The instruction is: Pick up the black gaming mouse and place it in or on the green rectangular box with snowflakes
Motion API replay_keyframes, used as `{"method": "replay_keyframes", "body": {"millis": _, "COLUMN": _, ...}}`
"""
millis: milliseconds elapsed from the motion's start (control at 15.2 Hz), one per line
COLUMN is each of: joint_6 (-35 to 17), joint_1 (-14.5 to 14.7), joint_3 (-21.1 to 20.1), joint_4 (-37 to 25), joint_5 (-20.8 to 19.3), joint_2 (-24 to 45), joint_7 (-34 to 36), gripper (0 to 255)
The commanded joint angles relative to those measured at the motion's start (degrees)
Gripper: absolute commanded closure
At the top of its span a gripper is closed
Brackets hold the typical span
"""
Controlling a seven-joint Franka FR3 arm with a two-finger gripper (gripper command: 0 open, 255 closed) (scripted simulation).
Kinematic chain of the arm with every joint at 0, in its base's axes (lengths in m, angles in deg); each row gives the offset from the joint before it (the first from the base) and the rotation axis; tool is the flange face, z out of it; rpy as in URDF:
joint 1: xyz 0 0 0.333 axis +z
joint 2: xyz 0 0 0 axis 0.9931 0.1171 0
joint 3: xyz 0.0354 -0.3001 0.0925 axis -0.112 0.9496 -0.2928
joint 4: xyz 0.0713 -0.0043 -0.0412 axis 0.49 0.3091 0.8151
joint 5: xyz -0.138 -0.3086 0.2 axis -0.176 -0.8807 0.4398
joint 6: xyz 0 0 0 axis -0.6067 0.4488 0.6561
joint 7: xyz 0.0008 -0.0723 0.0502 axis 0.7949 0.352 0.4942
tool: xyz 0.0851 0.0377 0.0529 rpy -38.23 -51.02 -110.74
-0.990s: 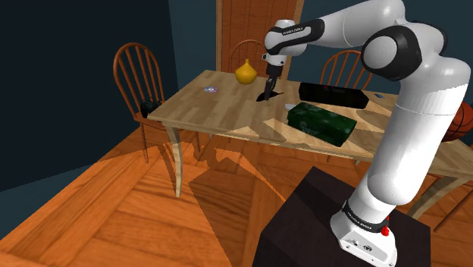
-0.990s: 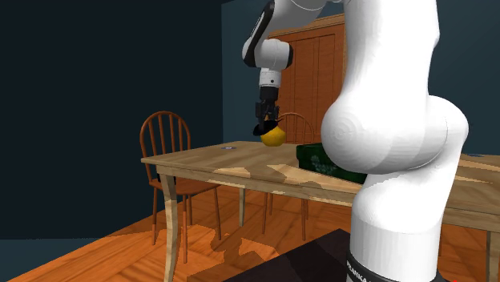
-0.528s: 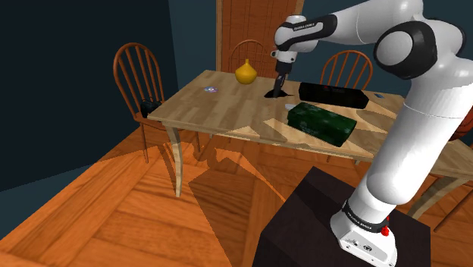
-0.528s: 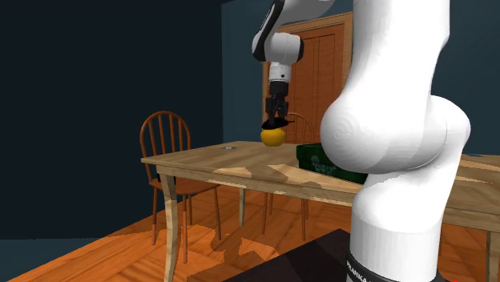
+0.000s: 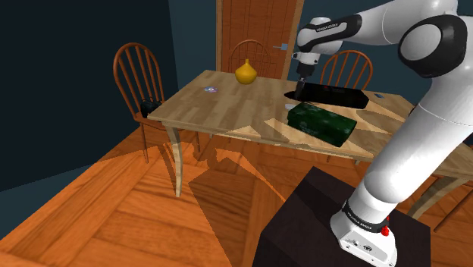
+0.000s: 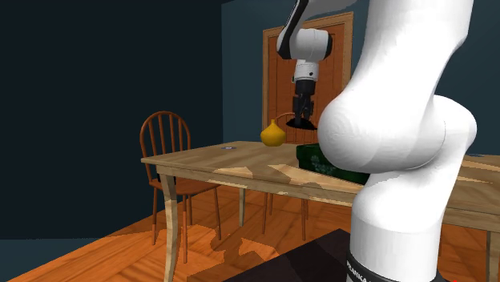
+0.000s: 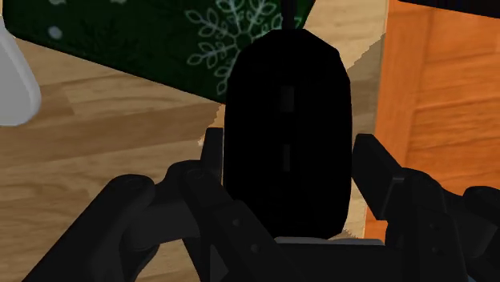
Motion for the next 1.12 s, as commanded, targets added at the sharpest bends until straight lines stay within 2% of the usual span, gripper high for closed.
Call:
{"method": "replay_keyframes", "body": {"millis": 0, "joint_6": -0.6, "joint_1": -1.1, "joint_3": 1.1, "joint_4": 2.9, "joint_5": -1.2, "joint_2": -2.4, "joint_7": -1.8, "gripper": 255}}
{"method": "replay_keyframes", "body": {"millis": 594, "joint_6": -0.4, "joint_1": -6.6, "joint_3": 7.2, "joint_4": 7.9, "joint_5": -5.4, "joint_2": -8.0, "joint_7": -11.5, "gripper": 255}}
{"method": "replay_keyframes", "body": {"millis": 1056, "joint_6": -5.8, "joint_1": -6.6, "joint_3": 7.8, "joint_4": 12.0, "joint_5": -4.7, "joint_2": -6.4, "joint_7": -12.4, "gripper": 255}}
